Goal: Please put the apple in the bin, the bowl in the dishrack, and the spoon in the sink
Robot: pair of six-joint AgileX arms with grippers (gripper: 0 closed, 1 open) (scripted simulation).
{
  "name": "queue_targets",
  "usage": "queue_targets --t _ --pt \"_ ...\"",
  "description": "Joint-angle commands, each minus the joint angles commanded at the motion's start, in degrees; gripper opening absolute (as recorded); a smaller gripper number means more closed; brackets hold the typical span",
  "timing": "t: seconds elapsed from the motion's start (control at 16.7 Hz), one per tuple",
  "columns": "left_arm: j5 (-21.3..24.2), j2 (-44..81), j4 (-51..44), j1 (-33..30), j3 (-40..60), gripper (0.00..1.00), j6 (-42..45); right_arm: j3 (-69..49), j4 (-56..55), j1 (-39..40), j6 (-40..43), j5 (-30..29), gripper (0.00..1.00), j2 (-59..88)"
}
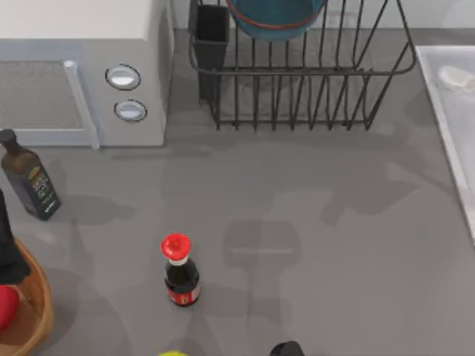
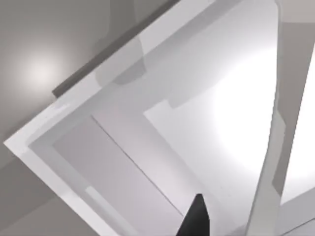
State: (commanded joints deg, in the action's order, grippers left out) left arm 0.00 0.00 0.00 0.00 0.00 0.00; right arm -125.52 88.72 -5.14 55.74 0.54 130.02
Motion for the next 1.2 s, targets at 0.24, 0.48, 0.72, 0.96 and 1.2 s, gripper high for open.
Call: queue_targets --t 0.24,0.48,0.72,0.96,1.2 --pt "0.00 0.00 0.00 0.00 0.00 1.00 0.00 -22.57 5.58 -1.91 1.11 -0.08 0.00 14.71" --pt "0.00 0.00 0.00 0.00 0.00 1.00 0.00 -36.43 8.71 -3.27 1.64 -0.09 0.00 24.41" --pt "0.00 0.00 0.00 0.00 0.00 1.00 0.00 -40.77 9.57 -3.73 1.74 -0.08 0.00 27.49" --pt "0.00 0.00 0.00 0.00 0.00 1.00 0.00 -40.62 9.48 -3.38 1.64 -0.08 0.00 27.49" --pt "0.00 0.00 0.00 0.00 0.00 1.00 0.00 -36.35 5.99 -3.28 1.68 0.03 0.00 25.63"
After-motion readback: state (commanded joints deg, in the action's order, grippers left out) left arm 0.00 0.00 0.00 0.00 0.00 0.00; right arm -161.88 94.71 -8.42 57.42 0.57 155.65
